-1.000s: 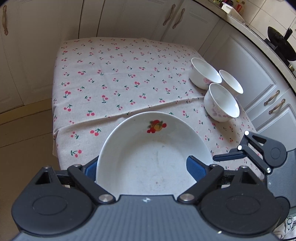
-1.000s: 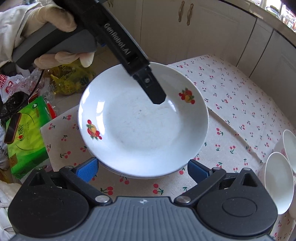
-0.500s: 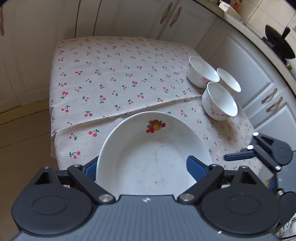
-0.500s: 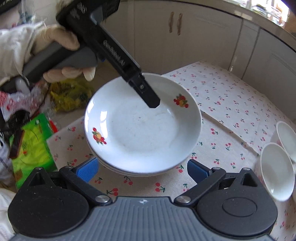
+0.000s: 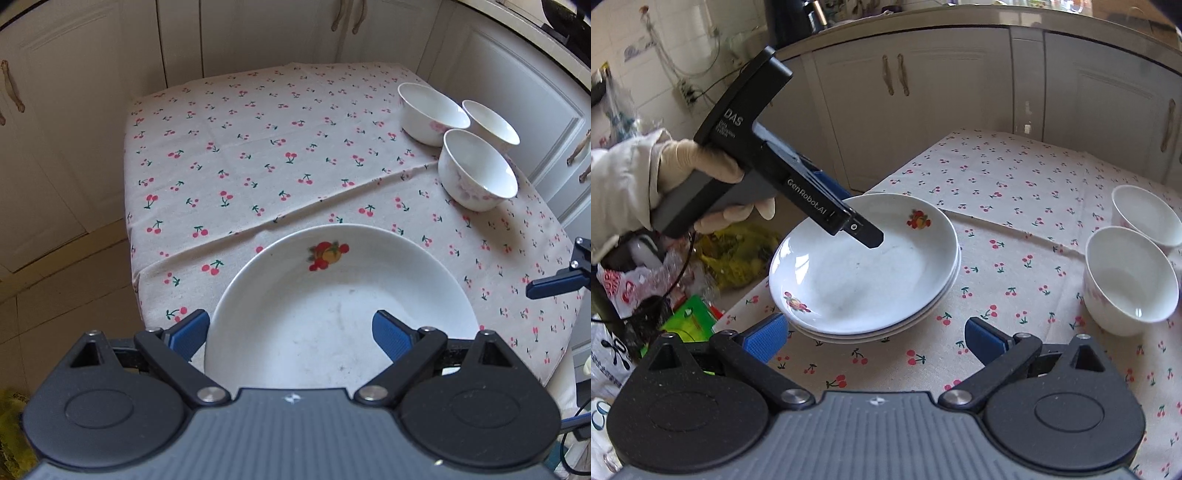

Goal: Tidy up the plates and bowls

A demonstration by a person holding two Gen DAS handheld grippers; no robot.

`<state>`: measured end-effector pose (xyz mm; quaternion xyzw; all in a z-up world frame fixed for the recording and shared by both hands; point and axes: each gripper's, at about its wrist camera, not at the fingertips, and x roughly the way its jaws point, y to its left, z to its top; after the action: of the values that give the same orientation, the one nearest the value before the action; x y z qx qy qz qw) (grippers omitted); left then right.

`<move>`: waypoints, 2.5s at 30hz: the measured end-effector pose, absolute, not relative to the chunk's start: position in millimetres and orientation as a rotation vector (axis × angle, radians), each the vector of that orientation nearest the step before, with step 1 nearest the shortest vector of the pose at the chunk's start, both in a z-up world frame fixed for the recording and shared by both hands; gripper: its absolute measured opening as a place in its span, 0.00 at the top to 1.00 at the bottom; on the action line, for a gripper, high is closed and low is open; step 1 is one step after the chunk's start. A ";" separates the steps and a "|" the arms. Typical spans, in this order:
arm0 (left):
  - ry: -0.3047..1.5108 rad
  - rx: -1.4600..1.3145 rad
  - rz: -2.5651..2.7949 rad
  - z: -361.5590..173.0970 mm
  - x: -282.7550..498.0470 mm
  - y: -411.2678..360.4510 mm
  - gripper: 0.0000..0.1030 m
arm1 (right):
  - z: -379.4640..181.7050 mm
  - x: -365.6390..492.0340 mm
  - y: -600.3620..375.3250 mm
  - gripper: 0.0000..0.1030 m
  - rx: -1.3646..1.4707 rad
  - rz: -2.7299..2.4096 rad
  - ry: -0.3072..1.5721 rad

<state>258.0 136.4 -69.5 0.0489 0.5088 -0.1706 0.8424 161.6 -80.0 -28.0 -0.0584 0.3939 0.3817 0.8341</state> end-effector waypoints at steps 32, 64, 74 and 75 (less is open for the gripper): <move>0.776 0.207 -0.588 -29.3 268.7 -22.8 0.08 | -54.4 186.8 -170.8 0.00 -0.225 0.202 0.593; 0.934 0.161 -0.708 -81.3 360.1 -74.8 0.31 | -81.5 240.5 -167.8 0.19 -0.234 0.263 0.653; 0.915 0.161 -0.713 -66.5 336.3 -71.9 0.31 | -67.6 226.9 -167.4 0.19 -0.236 0.283 0.660; 0.912 0.157 -0.712 -63.9 332.8 -71.3 0.31 | -65.0 223.4 -167.5 0.19 -0.238 0.287 0.658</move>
<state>332.8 -71.3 -63.9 0.0742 0.4304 -0.3362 0.8344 223.4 -167.5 -65.0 -0.1160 0.3211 0.1402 0.9294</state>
